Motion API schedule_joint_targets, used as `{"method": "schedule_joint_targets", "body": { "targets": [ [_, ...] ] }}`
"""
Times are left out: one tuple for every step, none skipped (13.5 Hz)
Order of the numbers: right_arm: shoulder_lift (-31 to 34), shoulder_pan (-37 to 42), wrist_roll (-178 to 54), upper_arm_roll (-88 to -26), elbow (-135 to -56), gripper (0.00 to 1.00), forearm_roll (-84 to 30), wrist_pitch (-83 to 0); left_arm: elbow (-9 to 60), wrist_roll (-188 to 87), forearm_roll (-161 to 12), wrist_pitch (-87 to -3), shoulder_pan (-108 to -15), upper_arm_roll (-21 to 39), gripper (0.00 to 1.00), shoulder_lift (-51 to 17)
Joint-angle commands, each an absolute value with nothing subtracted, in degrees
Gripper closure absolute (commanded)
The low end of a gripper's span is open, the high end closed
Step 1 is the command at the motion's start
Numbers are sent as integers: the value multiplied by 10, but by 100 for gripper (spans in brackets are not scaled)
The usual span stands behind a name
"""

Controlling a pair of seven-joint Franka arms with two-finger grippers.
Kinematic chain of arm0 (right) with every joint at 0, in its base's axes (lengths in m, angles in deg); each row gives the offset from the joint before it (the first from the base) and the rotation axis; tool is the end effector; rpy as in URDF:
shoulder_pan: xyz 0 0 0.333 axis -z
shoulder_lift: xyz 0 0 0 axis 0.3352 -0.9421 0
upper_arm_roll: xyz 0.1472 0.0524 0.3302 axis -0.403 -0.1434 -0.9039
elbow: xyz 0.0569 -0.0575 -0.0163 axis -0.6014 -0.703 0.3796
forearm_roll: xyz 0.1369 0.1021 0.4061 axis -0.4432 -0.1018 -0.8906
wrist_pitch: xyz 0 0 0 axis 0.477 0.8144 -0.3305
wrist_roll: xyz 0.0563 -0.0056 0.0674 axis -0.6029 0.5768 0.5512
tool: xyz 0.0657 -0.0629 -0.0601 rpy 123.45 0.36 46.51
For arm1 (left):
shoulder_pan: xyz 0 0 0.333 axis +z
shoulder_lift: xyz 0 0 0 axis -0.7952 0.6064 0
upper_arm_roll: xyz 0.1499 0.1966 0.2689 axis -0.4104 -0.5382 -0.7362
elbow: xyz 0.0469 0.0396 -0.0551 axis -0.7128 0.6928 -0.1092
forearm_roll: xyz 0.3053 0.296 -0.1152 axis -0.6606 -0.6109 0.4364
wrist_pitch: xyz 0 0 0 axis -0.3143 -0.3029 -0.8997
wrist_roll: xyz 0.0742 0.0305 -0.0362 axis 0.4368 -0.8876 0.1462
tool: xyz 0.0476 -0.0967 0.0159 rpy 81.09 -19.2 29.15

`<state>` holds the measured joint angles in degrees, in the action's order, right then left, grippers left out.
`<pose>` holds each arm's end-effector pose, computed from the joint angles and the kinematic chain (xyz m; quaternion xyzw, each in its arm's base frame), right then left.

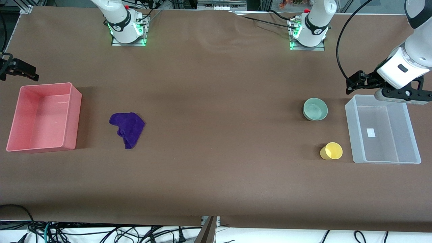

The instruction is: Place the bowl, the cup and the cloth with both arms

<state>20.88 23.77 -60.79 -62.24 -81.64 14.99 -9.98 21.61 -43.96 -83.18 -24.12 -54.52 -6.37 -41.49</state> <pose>0.6161 -0.0588 0.6601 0.9976 0.0131 -0.0554 0.0387 0.6130 -0.0513 0.6189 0.9991 -0.0414 -0.0082 0.0034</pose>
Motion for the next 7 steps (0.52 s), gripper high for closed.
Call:
{"method": "schedule_joint_targets", "body": {
  "targets": [
    [209,236,-594,-618,-812,0,150,-104,211,-450,-841,-238,-546,-63,0,-415],
    [205,237,-593,-618,-812,0,153,-105,211,-452,-841,-238,-546,-62,0,-415],
    [201,238,-590,-617,-809,0,154,-105,211,-452,-841,-237,-546,-62,0,-415],
    [200,239,-581,-617,-806,0,153,-105,211,-452,-841,-236,-547,-62,0,-415],
    [200,239,-577,-617,-806,0,153,-106,211,-452,-841,-235,-547,-61,0,-415],
    [200,239,-577,-617,-806,0,153,-106,211,-452,-841,-234,-547,-61,0,-415],
    [200,239,-577,-617,-806,0,153,-105,211,-452,-842,-234,-548,-61,0,-415]
  ]
}}
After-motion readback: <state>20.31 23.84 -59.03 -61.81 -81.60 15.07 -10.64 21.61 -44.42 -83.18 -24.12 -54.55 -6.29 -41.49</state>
